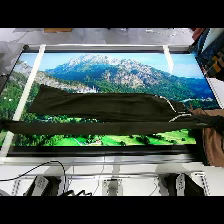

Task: Fold the clothes and pants, and hang the long-sleeved shirts on hangers.

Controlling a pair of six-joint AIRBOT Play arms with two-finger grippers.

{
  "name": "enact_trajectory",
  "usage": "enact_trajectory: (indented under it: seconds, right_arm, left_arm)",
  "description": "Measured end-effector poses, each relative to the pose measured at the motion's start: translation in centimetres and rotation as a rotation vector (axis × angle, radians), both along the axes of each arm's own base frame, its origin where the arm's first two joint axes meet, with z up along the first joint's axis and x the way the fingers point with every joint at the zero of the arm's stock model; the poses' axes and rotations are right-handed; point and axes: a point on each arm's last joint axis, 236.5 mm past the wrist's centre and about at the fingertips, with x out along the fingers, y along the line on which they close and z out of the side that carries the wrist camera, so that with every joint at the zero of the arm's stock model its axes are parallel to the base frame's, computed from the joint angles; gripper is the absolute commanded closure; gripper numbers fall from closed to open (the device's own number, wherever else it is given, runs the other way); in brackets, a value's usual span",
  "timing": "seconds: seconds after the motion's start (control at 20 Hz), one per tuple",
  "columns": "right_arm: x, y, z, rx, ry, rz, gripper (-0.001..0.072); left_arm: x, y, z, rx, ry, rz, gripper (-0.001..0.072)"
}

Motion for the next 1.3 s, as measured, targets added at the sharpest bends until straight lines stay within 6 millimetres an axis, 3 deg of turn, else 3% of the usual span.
enact_trajectory:
  seconds: [0.15, 0.35, 0.6, 0.85, 1.0, 1.3]
  right_arm:
    - [3.7, 0.0, -2.2, 0.098, -0.015, 0.023, 0.0672]
    - [10.4, 1.3, -5.8, 0.195, -0.035, 0.071, 0.0672]
    - [18.2, -0.1, -7.4, 0.24, -0.118, -0.007, 0.0672]
    - [22.8, -2.0, -9.0, 0.27, -0.147, -0.062, 0.0672]
    - [23.9, -2.8, -9.9, 0.275, -0.157, -0.09, 0.0672]
    - [25.2, -4.0, -9.5, 0.263, -0.217, -0.13, 0.0672]
  left_arm:
    - [6.1, -2.1, -0.6, -0.005, 0.034, -0.104, 0.0696]
    - [14.9, -6.2, -2.0, -0.054, 0.053, -0.224, 0.0695]
    - [23.1, -8.7, -1.8, -0.057, 0.001, -0.262, 0.0695]
    - [26.1, -8.1, -2.6, -0.059, -0.036, -0.204, 0.0694]
    - [26.7, -7.6, -2.8, -0.055, -0.049, -0.181, 0.0695]
    - [27.3, -6.6, -1.9, -0.037, -0.086, -0.142, 0.0694]
